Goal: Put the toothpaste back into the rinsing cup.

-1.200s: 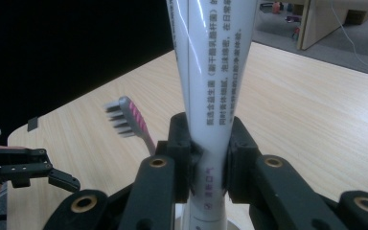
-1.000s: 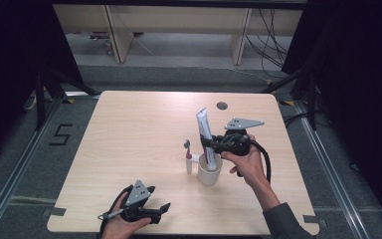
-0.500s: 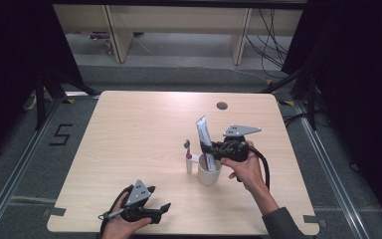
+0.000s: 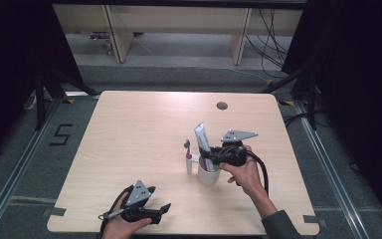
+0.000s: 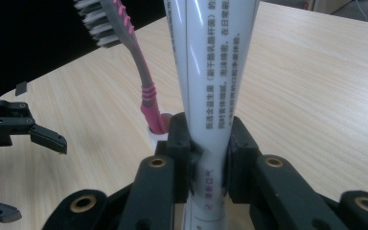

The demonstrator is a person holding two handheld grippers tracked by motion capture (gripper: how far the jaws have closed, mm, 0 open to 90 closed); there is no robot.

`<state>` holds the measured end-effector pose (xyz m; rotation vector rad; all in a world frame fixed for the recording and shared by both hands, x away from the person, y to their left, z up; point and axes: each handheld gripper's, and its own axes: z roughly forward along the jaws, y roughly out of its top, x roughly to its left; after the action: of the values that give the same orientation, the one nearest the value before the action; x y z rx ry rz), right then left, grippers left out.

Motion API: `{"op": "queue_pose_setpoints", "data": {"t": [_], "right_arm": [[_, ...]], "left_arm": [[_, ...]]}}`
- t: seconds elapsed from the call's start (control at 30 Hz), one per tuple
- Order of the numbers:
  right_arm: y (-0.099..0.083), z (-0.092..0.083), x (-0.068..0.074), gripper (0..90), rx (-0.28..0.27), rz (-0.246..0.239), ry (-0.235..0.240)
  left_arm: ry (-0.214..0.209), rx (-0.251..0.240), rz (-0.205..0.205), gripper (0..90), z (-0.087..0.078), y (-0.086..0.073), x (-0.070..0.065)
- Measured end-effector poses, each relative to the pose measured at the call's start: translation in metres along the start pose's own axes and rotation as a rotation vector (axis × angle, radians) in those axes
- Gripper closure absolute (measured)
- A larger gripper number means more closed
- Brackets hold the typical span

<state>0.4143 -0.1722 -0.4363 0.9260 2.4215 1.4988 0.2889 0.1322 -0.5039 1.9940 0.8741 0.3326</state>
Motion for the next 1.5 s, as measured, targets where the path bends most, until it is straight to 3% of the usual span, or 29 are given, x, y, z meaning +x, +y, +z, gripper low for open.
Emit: {"op": "queue_pose_setpoints", "data": {"t": [0.07, 0.1, 0.2, 0.23, 0.3, 0.37, 0.47, 0.6, 0.63, 0.67, 0.7, 0.73, 0.77, 0.87, 0.93, 0.97, 1.0, 1.03, 1.17, 1.37, 1.4, 1.43, 1.5], "right_arm": [[-0.002, 0.000, 0.003, 76.1, 0.008, 0.034, -0.001], [-0.002, 0.001, 0.001, 76.1, 0.017, -0.006, 0.002], [-0.003, 0.001, 0.004, 75.9, 0.023, 0.021, -0.002], [-0.003, 0.001, 0.001, 75.9, 0.019, -0.018, -0.007], [-0.003, 0.001, 0.002, 75.8, 0.022, -0.037, -0.018], [-0.003, 0.000, 0.005, 75.7, 0.040, -0.004, -0.020], [-0.004, 0.001, 0.004, 75.4, 0.035, -0.045, -0.022], [-0.006, -0.001, 0.008, 75.1, 0.053, -0.023, -0.041], [-0.006, 0.000, 0.006, 75.1, 0.048, -0.056, -0.040], [-0.006, -0.001, 0.006, 75.1, 0.057, -0.063, -0.044], [-0.007, -0.001, 0.008, 75.1, 0.063, -0.038, -0.039], [-0.007, -0.001, 0.007, 75.1, 0.055, -0.064, -0.042], [-0.007, -0.001, 0.008, 75.1, 0.072, -0.061, -0.034], [-0.009, -0.002, 0.008, 75.0, 0.070, -0.085, -0.057], [-0.010, -0.002, 0.010, 75.0, 0.076, -0.064, -0.040], [-0.010, -0.003, 0.010, 75.0, 0.069, -0.071, -0.054], [-0.010, -0.004, 0.013, 74.9, 0.082, -0.044, -0.049], [-0.010, -0.004, 0.011, 74.6, 0.082, -0.062, -0.053], [-0.011, -0.004, 0.011, 73.3, 0.080, -0.059, -0.049], [-0.011, -0.007, 0.011, 66.0, 0.067, -0.062, -0.047], [-0.011, -0.007, 0.013, 65.0, 0.060, -0.044, -0.054], [-0.011, -0.008, 0.011, 64.7, 0.057, -0.074, -0.045], [-0.011, -0.010, 0.012, 62.3, 0.043, -0.070, -0.062]], "left_arm": [[-0.006, -0.003, -0.004, 21.8, 0.000, -0.001, 0.000], [-0.003, -0.001, -0.001, 21.9, 0.000, 0.000, 0.000], [-0.005, -0.003, -0.005, 21.9, 0.001, 0.000, -0.001], [-0.009, -0.007, -0.004, 21.9, 0.001, -0.001, -0.001], [-0.004, -0.003, -0.005, 21.9, 0.001, 0.000, -0.001], [-0.005, -0.005, -0.005, 21.9, 0.001, 0.000, -0.001], [-0.008, -0.008, -0.003, 21.9, 0.001, -0.001, -0.001], [-0.002, 0.008, 0.014, 21.9, 0.000, -0.001, 0.001], [-0.008, -0.007, -0.002, 21.9, 0.001, -0.001, -0.001], [-0.004, -0.003, -0.003, 21.9, 0.001, 0.000, -0.001], [-0.001, -0.004, -0.004, 21.9, 0.001, 0.000, -0.001], [-0.005, -0.005, -0.005, 21.9, 0.001, 0.000, -0.001], [0.004, 0.014, 0.018, 21.9, 0.000, 0.000, 0.000], [-0.005, -0.005, -0.004, 21.9, 0.001, 0.000, -0.001], [-0.004, -0.004, -0.005, 21.9, 0.001, 0.000, -0.001], [0.005, 0.014, 0.016, 21.9, 0.000, -0.001, 0.000], [-0.006, 0.001, 0.001, 21.9, 0.001, -0.001, -0.001], [-0.008, -0.001, 0.000, 21.9, 0.001, -0.001, -0.001], [-0.005, 0.019, 0.011, 21.9, 0.000, -0.001, -0.001], [-0.011, 0.002, 0.000, 21.9, 0.002, -0.001, 0.000], [-0.008, 0.001, -0.001, 21.9, 0.002, -0.001, -0.001], [-0.010, 0.002, 0.001, 21.9, 0.002, -0.001, 0.000], [-0.009, 0.006, 0.001, 21.9, 0.002, -0.001, 0.000]]}}
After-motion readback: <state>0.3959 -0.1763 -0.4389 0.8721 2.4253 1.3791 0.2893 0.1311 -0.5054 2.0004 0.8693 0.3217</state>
